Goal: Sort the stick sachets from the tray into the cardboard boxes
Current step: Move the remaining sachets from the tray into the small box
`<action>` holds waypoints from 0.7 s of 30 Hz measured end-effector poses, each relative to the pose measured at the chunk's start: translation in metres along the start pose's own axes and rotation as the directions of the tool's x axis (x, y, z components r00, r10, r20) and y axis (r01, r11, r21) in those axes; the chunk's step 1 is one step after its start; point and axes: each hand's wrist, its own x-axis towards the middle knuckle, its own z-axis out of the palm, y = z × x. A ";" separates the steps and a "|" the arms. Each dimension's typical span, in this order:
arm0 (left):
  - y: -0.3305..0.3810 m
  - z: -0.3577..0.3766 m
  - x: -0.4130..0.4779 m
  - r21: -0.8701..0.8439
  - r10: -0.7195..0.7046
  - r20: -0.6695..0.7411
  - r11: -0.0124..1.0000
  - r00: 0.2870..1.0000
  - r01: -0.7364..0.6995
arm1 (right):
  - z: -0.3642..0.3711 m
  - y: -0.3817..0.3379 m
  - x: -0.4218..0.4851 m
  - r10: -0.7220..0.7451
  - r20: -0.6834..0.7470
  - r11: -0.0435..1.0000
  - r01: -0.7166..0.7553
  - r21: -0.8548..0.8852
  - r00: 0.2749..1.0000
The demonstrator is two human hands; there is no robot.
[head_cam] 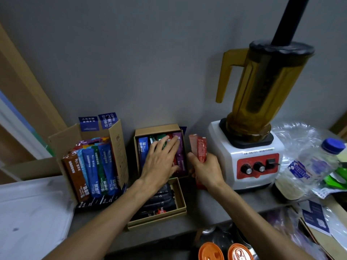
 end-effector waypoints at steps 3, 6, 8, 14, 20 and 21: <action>0.005 0.000 0.006 0.027 -0.016 0.035 1.000 0.999 0.015 | 0.001 0.004 -0.007 0.100 -0.010 0.984 -0.097 0.149 0.995; 0.002 -0.002 0.002 -0.021 -0.027 0.025 0.999 0.999 0.028 | 0.002 0.007 -0.011 0.146 0.044 0.941 -0.152 0.303 0.988; -0.008 -0.001 -0.006 -0.037 -0.025 -0.011 0.999 1.000 0.025 | 0.003 0.005 -0.012 0.152 0.111 0.891 -0.185 0.415 0.982; -0.026 -0.009 -0.017 -0.174 -0.006 -0.068 0.985 0.998 -0.006 | 0.003 -0.009 -0.013 0.046 0.262 0.853 -0.175 0.492 0.964; -0.013 -0.066 -0.014 -0.848 -0.378 0.027 0.481 0.925 0.221 | 0.000 -0.017 -0.008 -0.047 0.428 0.959 -0.079 0.273 0.903; -0.014 -0.072 -0.012 -0.886 -0.392 0.065 0.401 0.918 0.234 | 0.000 -0.017 -0.007 -0.059 0.438 0.968 -0.055 0.244 0.897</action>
